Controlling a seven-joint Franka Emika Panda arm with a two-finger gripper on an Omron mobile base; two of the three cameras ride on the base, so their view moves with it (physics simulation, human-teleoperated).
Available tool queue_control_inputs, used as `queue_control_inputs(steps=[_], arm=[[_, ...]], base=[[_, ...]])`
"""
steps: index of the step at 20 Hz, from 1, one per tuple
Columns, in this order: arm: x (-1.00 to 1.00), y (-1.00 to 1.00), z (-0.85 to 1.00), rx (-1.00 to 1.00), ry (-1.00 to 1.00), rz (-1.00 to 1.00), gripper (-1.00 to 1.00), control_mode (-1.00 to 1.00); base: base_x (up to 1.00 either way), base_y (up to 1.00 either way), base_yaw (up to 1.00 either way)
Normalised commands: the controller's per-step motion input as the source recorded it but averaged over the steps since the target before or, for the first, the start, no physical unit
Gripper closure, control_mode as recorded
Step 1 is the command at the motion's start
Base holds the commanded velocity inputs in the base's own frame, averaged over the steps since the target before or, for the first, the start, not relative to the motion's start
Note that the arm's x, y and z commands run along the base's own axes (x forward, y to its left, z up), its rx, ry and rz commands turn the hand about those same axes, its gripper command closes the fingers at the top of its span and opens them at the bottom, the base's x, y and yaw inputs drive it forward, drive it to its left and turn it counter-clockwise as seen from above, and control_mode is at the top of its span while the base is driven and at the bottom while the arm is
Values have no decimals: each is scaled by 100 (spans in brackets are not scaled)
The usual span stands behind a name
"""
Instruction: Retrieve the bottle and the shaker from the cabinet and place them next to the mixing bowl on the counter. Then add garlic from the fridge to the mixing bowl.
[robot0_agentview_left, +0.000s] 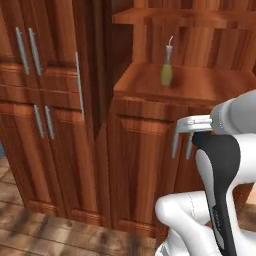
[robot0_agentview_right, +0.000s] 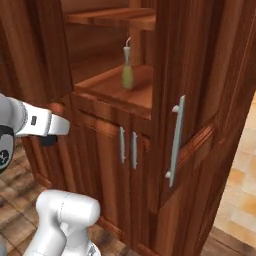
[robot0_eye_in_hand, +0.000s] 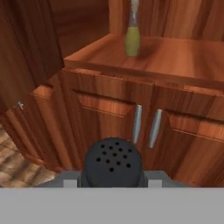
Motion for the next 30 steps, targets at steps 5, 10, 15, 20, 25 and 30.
queue_control_inputs(steps=[5, 10, 15, 20, 25, 30], arm=[[0, 0, 0, 0, 0, 0, 100, 100], [0, 0, 0, 0, 0, 0, 100, 100], [0, 0, 0, 0, 0, 0, 100, 100], [0, 0, 0, 0, 0, 0, 100, 100], [0, 0, 0, 0, 0, 0, 100, 100], [0, 0, 0, 0, 0, 0, 100, 100]], base=[[-6, -35, 78], [-58, -13, 70], [-42, 12, 71], [0, 24, 79], [-7, 7, 69], [-91, 20, 75]])
